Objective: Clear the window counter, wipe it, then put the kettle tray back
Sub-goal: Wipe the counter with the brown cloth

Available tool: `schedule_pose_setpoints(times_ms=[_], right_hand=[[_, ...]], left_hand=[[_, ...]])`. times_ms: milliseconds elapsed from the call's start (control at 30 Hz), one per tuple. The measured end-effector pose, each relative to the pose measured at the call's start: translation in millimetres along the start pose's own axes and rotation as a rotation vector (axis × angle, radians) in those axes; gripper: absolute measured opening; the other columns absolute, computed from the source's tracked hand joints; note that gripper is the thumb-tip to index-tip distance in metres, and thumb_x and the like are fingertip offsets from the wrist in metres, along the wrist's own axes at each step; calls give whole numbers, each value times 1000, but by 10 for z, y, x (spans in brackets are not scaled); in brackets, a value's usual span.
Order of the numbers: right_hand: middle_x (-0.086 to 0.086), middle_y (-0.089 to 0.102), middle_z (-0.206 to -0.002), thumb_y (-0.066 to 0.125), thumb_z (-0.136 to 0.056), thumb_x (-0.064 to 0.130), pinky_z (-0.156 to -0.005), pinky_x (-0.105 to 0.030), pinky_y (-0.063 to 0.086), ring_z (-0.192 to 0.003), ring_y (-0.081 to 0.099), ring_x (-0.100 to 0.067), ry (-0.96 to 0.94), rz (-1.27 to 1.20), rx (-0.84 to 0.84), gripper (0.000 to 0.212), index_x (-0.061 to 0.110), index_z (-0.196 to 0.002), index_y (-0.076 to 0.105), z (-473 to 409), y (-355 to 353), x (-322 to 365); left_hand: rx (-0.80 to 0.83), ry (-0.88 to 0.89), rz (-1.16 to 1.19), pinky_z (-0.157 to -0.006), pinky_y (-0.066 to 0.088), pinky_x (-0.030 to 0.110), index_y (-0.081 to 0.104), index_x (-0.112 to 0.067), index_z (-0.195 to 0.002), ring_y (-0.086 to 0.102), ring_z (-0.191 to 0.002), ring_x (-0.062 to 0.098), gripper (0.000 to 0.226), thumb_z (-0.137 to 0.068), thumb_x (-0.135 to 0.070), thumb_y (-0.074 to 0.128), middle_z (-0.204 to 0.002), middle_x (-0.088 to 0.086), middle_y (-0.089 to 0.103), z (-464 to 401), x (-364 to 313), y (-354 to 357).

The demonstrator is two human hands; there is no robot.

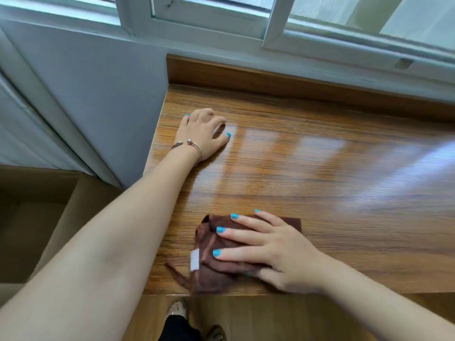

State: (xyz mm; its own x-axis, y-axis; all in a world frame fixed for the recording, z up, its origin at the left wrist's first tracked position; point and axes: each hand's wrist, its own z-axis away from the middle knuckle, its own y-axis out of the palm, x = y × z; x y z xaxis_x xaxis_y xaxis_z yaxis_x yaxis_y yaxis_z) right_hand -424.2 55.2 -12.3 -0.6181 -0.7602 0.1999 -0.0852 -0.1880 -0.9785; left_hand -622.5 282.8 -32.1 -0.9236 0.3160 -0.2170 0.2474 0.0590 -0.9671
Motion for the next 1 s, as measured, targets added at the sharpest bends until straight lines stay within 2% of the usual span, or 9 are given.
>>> schedule_pose_setpoints(times_ms=[100, 200, 300, 400, 467, 567, 667, 867, 1000], right_hand=[[18, 27, -157, 35, -94, 48, -115, -39, 18, -147, 20, -14, 203, 5, -15, 49, 51, -143, 35, -438, -146, -711], [14, 22, -159, 35, -98, 48, -117, -45, 19, -149, 16, -16, 420, 19, -50, 49, 51, -146, 28, -859, -309, -1312], [18, 12, -161, 35, -101, 46, -119, -42, 11, -150, 8, -14, 550, 36, -72, 50, 52, -148, 18, -1044, -274, -1387], [19, 10, -161, 30, -98, 48, -116, -39, 5, -149, 8, -13, 544, 77, -96, 52, 53, -148, 16, -807, -178, -1011], [21, 12, -160, 22, -93, 54, -116, -37, 4, -149, 9, -13, 438, 62, -76, 55, 55, -147, 16, -489, -126, -679], [27, 9, -158, 21, -96, 61, -117, -34, -2, -149, 3, -7, 227, -26, -13, 48, 63, -143, 11, -94, -69, -398], [33, 6, -155, 20, -96, 62, -118, -31, -1, -148, 0, -2, 146, -29, 25, 46, 66, -141, 10, -124, -106, -590], [23, 17, -158, 32, -101, 50, -119, -39, 13, -149, 11, -8, 437, -10, -63, 44, 61, -142, 22, -926, -335, -1582], [20, 13, -160, 28, -102, 51, -119, -43, 9, -149, 9, -12, 662, -13, -88, 45, 57, -145, 19, -1368, -385, -1863]], left_hand=[[-87, -23, 34, -114, 20, 41, 47, -36, -133, 30, -137, 21, 44, -93, -53, 42, -143, 2, 39, -8, 14, 22], [-56, -4, 9, -112, 24, 40, 46, -36, -137, 33, -134, 23, 43, -95, -45, 43, -143, 2, 40, -12, 19, 14], [-42, -25, 7, -112, 24, 39, 45, -37, -137, 33, -134, 23, 40, -99, -42, 37, -143, 2, 40, -10, 35, 9], [-38, -65, 35, -112, 21, 37, 47, -38, -135, 31, -135, 21, 39, -97, -44, 38, -143, 0, 40, -7, 14, 13], [-29, -96, 31, -114, 16, 37, 44, -40, -137, 23, -140, 20, 41, -97, -46, 36, -147, -1, 36, -3, -13, 16], [15, -133, -21, -118, 4, 42, 28, -42, -146, 5, -147, 21, 50, -98, -52, 28, -157, -1, 20, 16, -32, 12], [56, -143, -56, -119, -2, 44, 16, -42, -150, -3, -148, 21, 55, -98, -55, 23, -162, 0, 5, 11, -33, 3], [133, -158, -66, -119, -1, 45, 5, -40, -151, -1, -149, 19, 56, -99, -53, 18, -162, -2, 5, -28, -41, 11], [109, -158, -33, -120, 0, 44, 9, -41, -151, 3, -149, 18, 58, -97, -57, 22, -161, -4, 10, -26, -20, -12]])
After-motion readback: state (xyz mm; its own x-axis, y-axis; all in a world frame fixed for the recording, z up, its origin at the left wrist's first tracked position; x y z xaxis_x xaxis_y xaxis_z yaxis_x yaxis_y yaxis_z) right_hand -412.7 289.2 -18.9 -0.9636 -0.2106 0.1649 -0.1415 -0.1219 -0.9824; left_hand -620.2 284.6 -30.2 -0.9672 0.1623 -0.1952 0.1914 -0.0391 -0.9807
